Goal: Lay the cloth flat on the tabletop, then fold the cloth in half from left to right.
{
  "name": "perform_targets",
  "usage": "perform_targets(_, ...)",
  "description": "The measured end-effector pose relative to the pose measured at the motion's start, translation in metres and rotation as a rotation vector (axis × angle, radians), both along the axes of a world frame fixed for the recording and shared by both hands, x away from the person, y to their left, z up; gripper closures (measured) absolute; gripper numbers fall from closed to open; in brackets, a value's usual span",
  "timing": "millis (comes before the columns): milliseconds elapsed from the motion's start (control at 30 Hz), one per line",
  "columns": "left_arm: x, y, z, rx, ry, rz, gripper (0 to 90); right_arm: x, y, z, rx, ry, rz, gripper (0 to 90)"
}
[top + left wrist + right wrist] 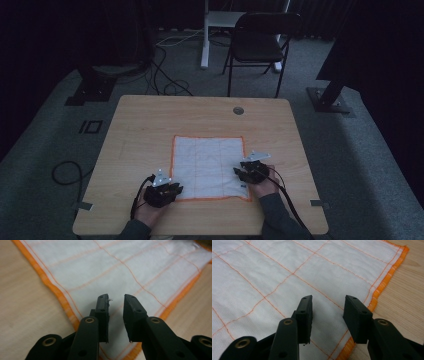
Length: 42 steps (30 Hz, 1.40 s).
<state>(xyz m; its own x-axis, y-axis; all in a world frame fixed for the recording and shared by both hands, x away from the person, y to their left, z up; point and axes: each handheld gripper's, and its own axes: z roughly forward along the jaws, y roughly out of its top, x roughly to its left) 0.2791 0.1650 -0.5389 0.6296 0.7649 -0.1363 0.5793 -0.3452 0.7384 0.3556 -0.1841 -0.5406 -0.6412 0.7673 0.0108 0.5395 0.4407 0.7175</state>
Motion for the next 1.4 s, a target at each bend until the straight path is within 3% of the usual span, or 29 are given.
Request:
perform_targets(200,0.014,0.013,0.010,-0.031,-0.061,0.081,73.8,0.000,0.000,0.000,-0.001,-0.003,-0.001,58.4)
perform_targets(400,0.034,0.021,0.008,-0.052,-0.055,0.132,71.0,0.000,0.000,-0.001,0.005,-0.004,0.002,57.8)
perform_targets(600,0.047,0.020,0.005,-0.039,-0.059,0.153,68.6,0.000,0.000,-0.001,0.007,-0.002,0.004,57.5)
perform_targets(1167,0.061,0.021,-0.002,-0.021,-0.029,0.210,59.8,0.000,-0.001,-0.001,0.014,-0.002,0.007,55.9)
perform_targets(1400,0.066,0.015,-0.005,0.017,-0.021,0.211,56.3,0.000,-0.001,-0.001,0.017,-0.002,0.012,54.7)
